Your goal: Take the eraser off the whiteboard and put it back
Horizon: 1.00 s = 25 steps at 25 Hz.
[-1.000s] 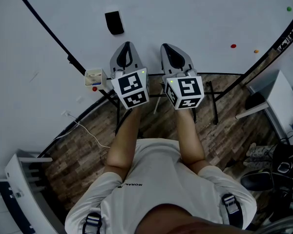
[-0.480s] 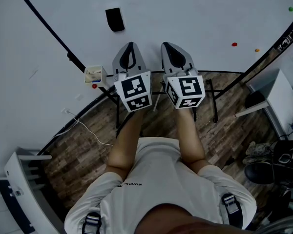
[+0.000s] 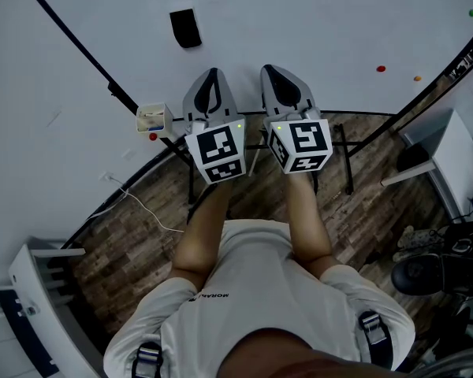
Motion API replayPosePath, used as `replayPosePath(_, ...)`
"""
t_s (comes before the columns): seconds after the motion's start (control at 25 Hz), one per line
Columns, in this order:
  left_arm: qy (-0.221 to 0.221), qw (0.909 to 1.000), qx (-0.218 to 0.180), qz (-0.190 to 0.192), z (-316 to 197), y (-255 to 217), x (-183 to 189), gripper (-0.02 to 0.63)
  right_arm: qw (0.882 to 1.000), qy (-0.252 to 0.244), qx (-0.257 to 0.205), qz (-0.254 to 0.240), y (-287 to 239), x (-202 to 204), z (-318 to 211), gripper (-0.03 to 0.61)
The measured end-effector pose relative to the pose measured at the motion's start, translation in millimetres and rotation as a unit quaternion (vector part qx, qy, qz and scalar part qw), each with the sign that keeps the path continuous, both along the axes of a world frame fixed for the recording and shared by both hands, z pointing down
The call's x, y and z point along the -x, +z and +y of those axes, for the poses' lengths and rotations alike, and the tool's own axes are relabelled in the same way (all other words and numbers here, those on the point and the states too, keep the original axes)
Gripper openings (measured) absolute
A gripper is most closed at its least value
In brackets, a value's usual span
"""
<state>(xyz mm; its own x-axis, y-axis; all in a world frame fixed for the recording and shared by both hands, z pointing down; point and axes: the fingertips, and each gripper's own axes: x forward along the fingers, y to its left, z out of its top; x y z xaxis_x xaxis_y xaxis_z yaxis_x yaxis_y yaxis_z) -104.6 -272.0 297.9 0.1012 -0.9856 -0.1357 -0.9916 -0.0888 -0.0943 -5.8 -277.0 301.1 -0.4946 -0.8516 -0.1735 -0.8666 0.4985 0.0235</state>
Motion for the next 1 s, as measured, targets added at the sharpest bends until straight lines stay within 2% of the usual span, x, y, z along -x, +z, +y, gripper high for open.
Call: replayPosePath(1.0, 0.044, 0.9988, -0.024, -0.002, 9, 1, -14, 0.003, 1.0, 0.003, 0.005, 0.013, 9, 2, -2, 0.012)
